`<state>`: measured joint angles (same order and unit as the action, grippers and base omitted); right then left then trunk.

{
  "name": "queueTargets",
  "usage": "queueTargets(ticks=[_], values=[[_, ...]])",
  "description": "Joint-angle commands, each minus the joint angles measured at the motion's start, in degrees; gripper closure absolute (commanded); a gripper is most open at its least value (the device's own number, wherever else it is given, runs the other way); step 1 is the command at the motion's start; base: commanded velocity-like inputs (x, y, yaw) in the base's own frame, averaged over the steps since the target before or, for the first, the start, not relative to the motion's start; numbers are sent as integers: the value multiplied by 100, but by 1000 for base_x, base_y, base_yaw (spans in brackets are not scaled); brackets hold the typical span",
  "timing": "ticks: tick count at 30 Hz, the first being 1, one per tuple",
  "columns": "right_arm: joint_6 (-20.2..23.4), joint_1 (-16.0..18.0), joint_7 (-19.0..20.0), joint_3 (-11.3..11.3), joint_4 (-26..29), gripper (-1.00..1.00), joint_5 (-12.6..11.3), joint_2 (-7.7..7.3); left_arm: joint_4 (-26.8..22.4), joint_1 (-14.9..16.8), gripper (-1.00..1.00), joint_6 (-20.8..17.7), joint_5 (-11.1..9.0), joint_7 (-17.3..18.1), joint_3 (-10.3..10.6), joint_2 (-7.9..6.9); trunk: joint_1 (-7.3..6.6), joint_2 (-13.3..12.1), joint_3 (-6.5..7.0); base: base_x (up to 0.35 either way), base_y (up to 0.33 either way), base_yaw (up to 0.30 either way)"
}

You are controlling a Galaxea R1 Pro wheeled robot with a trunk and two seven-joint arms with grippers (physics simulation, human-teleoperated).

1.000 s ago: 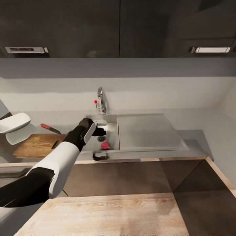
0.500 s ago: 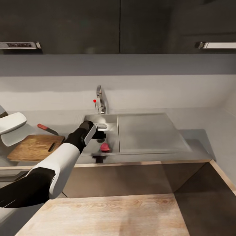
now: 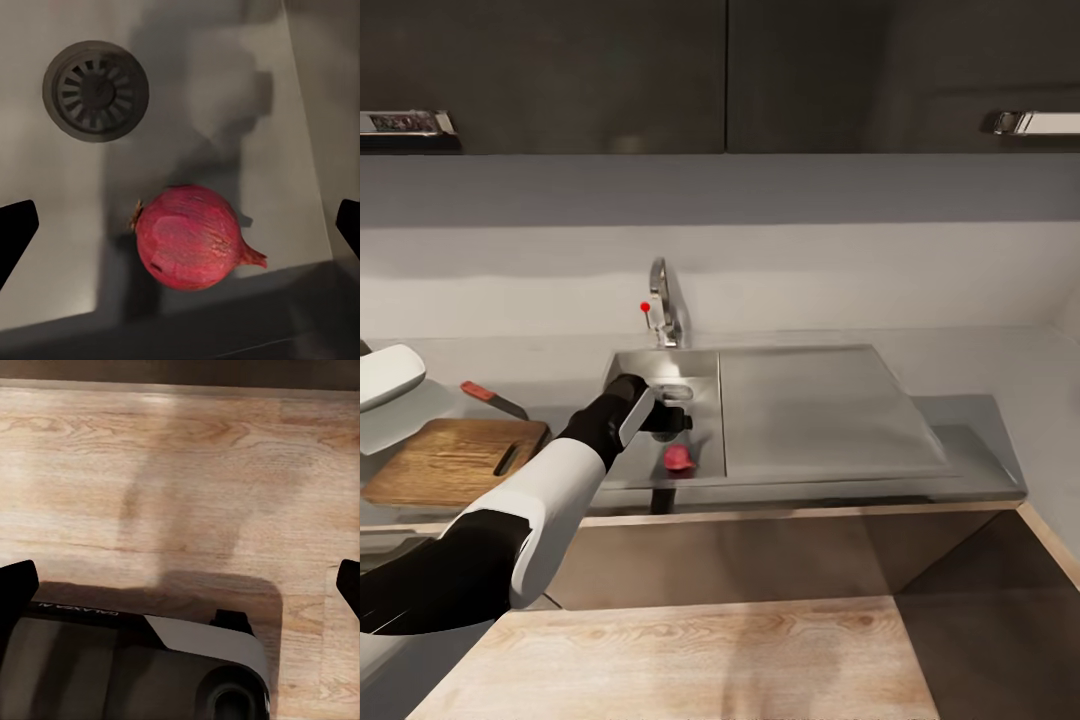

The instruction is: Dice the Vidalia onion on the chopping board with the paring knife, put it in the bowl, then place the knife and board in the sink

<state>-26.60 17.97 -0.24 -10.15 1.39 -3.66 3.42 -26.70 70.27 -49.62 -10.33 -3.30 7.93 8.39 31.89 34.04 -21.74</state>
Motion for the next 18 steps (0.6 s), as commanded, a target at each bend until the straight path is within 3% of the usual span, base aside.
queueTargets(ticks=[1,18], values=[[-21,4,-3,-39,-7,-100,-39,1,-1,4,-100,-21,-55,-32,33,-4,2,7,-17,42,0,0],[-21,4,-3,-39,-7,-100,-39,1,187,-23,-100,-11,-53,-13,33,-13,2,7,-175,5,0,0]])
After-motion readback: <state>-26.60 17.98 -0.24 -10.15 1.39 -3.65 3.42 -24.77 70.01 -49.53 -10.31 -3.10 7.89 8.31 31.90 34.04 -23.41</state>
